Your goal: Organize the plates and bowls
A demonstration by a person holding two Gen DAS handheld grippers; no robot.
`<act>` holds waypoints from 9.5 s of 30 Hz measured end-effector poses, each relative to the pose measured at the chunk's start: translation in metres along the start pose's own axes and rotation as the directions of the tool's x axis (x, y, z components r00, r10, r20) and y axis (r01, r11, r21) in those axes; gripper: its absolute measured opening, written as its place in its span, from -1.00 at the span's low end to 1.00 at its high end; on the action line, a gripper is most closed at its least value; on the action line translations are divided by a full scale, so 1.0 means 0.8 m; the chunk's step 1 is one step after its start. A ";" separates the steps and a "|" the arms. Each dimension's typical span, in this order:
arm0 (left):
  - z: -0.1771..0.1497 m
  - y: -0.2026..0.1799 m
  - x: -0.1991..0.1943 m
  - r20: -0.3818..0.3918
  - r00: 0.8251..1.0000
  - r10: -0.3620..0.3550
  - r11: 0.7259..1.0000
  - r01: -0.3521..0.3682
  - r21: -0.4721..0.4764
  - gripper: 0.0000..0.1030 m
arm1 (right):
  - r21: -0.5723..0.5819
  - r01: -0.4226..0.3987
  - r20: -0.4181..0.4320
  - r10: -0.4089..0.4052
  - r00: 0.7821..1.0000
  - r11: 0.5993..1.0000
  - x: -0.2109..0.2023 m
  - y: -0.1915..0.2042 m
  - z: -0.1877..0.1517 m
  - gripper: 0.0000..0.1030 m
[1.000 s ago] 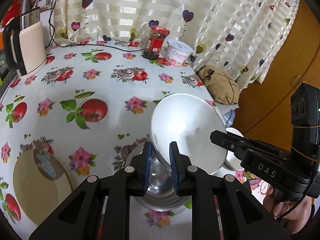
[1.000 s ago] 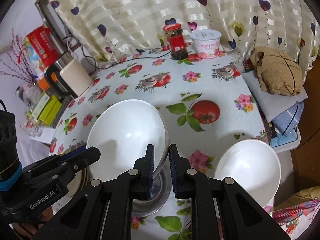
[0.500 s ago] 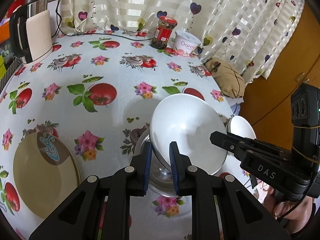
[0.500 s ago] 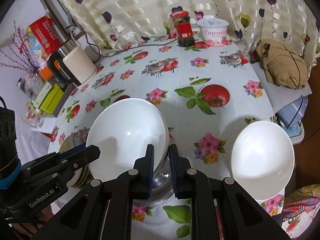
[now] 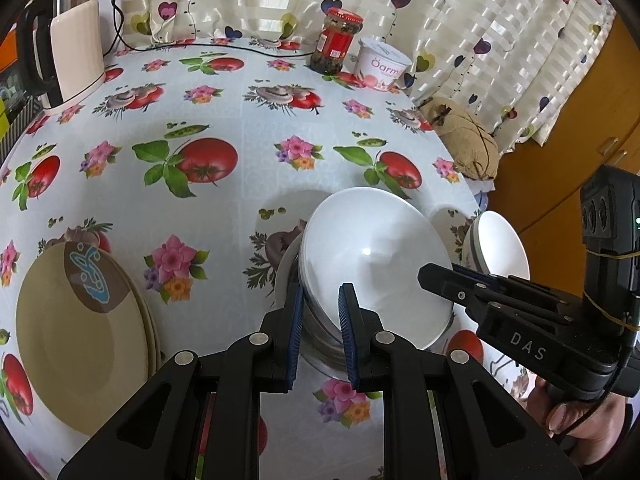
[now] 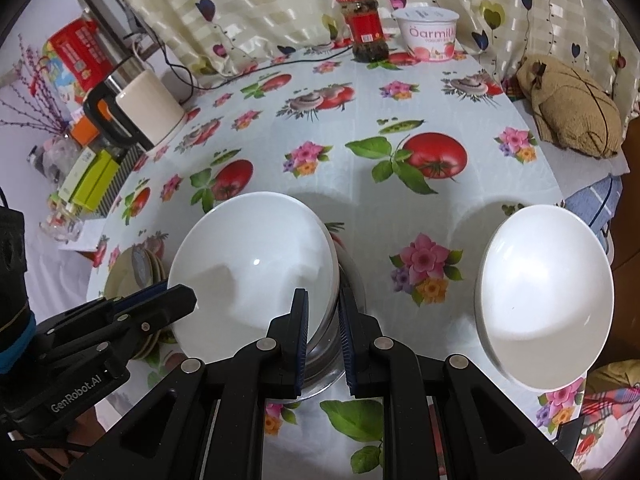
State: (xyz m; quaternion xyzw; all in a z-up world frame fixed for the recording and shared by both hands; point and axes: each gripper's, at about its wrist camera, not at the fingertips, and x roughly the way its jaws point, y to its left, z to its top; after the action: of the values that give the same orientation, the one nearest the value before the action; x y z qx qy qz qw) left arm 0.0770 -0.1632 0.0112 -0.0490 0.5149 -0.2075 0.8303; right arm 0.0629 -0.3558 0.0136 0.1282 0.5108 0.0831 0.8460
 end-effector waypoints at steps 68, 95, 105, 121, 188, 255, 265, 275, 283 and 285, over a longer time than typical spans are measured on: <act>0.005 -0.004 -0.037 0.124 0.991 0.041 0.999 -0.042 0.003 -0.63 | -0.030 0.010 0.085 -0.007 0.996 1.000 -0.047 0.002 0.009 -0.39; 0.019 -0.069 -0.033 0.131 0.991 -0.025 0.994 0.010 0.110 -0.63 | -0.047 0.155 0.217 -0.142 0.966 0.987 -0.096 -0.019 0.004 -0.27; 0.022 -0.106 -0.021 0.109 0.992 -0.055 0.986 0.037 0.162 -0.63 | -0.036 0.231 0.258 -0.215 0.942 0.972 -0.112 -0.039 -0.005 -0.19; 0.024 -0.144 -0.002 0.061 0.992 -0.109 0.973 0.094 0.210 -0.63 | 0.036 0.258 0.265 -0.258 0.929 0.965 -0.128 -0.080 -0.017 -0.16; 0.028 -0.178 0.050 -0.025 0.988 -0.153 0.964 0.155 0.218 -0.61 | 0.157 0.205 0.176 -0.232 0.957 0.966 -0.106 -0.154 -0.029 -0.72; 0.006 -0.018 -0.037 0.084 0.996 -0.001 1.000 0.002 -0.005 -0.61 | -0.115 0.098 0.130 -0.083 0.988 0.989 -0.057 0.030 0.000 -0.72; 0.005 -0.013 -0.027 0.062 0.998 0.014 1.000 -0.013 -0.011 -0.61 | -0.117 0.090 0.095 -0.079 0.992 0.989 -0.041 0.028 0.001 -0.72; 0.003 -0.009 -0.018 0.043 0.999 0.025 1.000 -0.024 -0.014 -0.61 | -0.119 0.086 0.070 -0.078 0.994 0.989 -0.028 0.027 0.002 -0.72; 0.002 -0.008 -0.015 0.038 0.999 0.024 1.000 -0.023 -0.014 -0.61 | -0.118 0.084 0.051 -0.079 0.996 0.989 -0.019 0.025 0.002 -0.69; 0.003 -0.007 -0.014 0.037 0.999 0.025 1.000 -0.024 -0.014 -0.61 | -0.118 0.085 0.047 -0.080 0.996 0.989 -0.018 0.024 0.002 -0.67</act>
State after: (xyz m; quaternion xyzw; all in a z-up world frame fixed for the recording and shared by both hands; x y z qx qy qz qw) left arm 0.0727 -0.1644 0.0234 -0.0523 0.5012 -0.1928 0.8419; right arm 0.0574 -0.3413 0.0320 0.0578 0.4918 0.0758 0.8655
